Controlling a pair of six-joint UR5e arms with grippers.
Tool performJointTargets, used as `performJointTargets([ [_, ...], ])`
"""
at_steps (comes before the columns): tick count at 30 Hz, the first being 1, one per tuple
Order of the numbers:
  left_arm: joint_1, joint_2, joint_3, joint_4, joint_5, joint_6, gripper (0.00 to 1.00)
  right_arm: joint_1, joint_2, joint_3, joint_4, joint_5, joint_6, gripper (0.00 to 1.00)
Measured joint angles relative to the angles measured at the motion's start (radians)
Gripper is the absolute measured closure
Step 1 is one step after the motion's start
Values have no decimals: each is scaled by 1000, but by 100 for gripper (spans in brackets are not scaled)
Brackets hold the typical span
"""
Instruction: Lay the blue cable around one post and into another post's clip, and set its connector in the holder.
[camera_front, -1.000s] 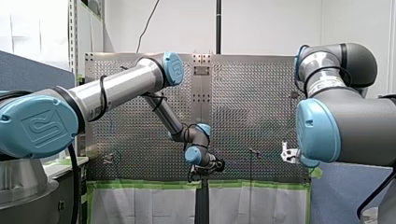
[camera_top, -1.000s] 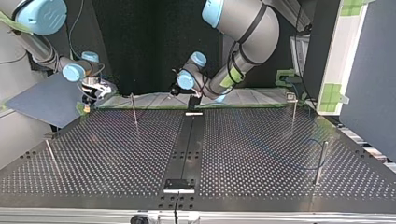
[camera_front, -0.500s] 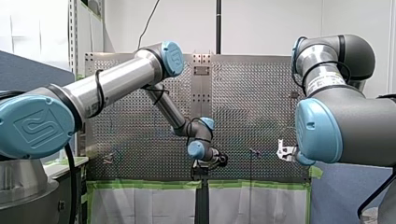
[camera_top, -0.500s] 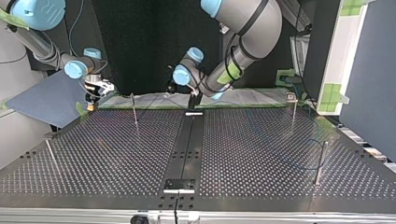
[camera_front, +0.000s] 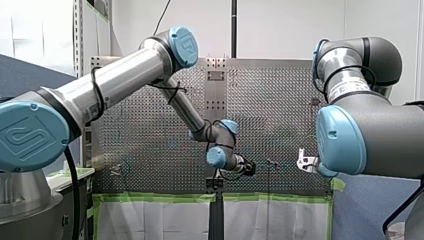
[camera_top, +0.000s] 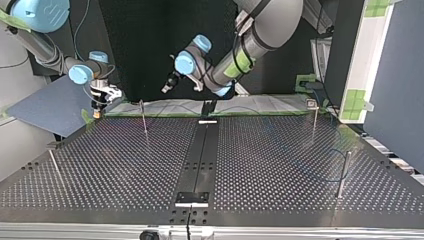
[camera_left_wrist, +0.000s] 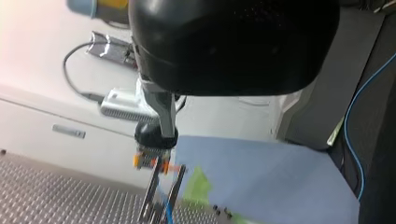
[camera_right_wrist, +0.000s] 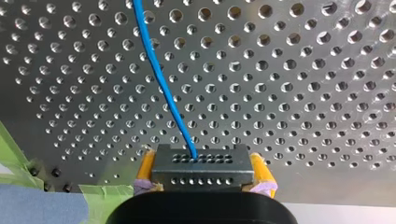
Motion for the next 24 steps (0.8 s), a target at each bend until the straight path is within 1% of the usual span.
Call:
performJointTargets([
  [3, -19, 0, 1, 7, -13, -13, 0, 0, 0, 0, -1, -2, 8, 100],
  [5, -24, 0, 2, 17, -17, -25, 0, 0, 0, 0, 0, -4, 11, 100],
  [11, -30, 1, 8, 37, -24, -68, 0, -4, 0, 0, -2, -12, 22, 100],
  [15, -31, 1, 9, 45, -44, -91, 0, -4, 0, 0, -8, -13, 30, 100],
  [24, -32, 1, 9, 44, -60, -103, 0, -4, 0, 0, -22, -17, 51, 100],
])
